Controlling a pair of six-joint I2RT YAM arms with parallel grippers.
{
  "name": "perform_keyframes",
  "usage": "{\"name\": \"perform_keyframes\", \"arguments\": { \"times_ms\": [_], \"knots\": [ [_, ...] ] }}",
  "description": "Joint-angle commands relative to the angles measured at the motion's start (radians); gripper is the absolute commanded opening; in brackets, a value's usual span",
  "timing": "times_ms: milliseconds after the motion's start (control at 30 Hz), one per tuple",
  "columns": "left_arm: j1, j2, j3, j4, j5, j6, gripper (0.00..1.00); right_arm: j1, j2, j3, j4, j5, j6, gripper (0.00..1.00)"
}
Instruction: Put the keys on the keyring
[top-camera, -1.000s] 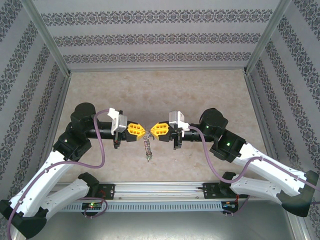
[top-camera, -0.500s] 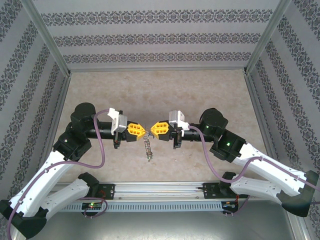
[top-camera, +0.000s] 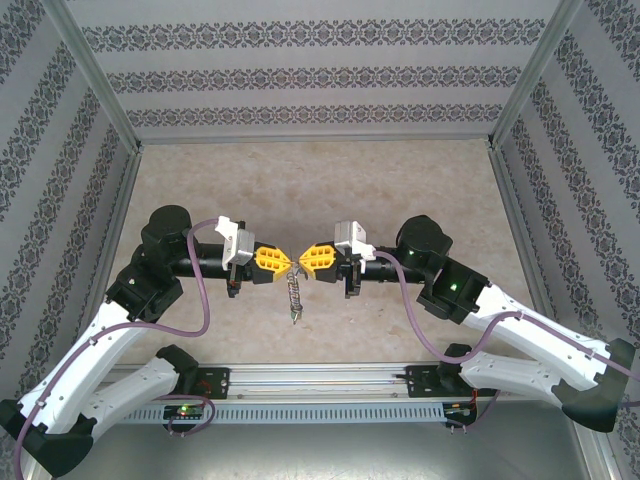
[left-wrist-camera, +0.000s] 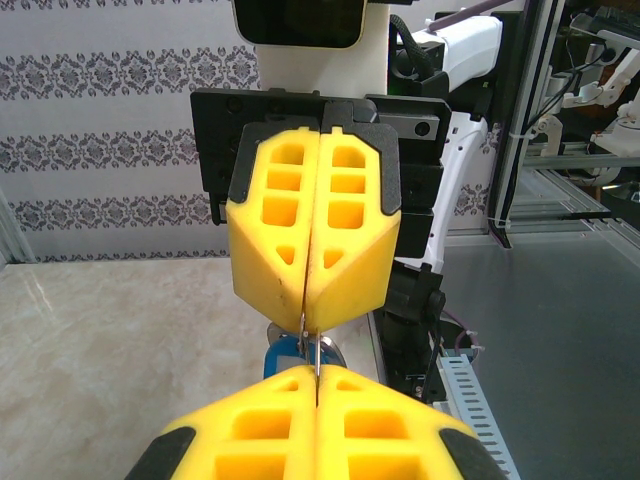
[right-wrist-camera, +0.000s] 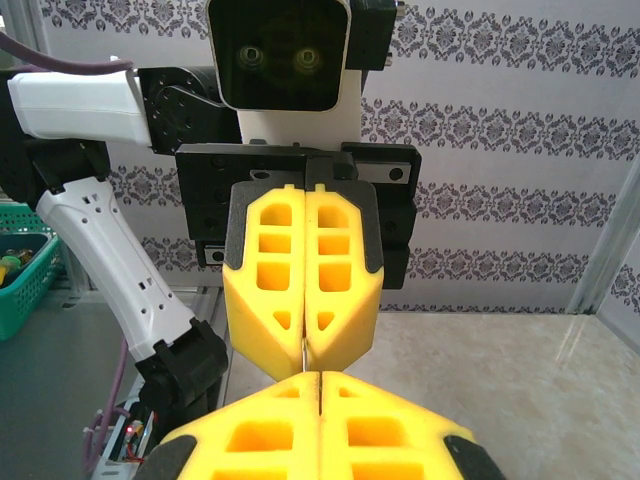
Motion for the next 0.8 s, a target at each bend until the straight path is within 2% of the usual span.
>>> {"name": "perform_keyframes", "arguments": {
  "times_ms": [0, 400, 767],
  "knots": [
    [0.009, -0.005, 0.012, 0.041, 0.022, 0.017, 0.00, 0.013, -0.002, 0.042, 0.015, -0.037, 0.011, 0.00],
    [0.008, 0.014, 0.042, -0.033, 0.027, 0.074, 0.00, 0.013, 0.014, 0.058, 0.004, -0.073, 0.023, 0.00],
    [0.009, 0.008, 0.043, -0.064, 0.029, 0.106, 0.00, 0.013, 0.016, 0.069, -0.041, -0.044, 0.022, 0.00]
  ]
}}
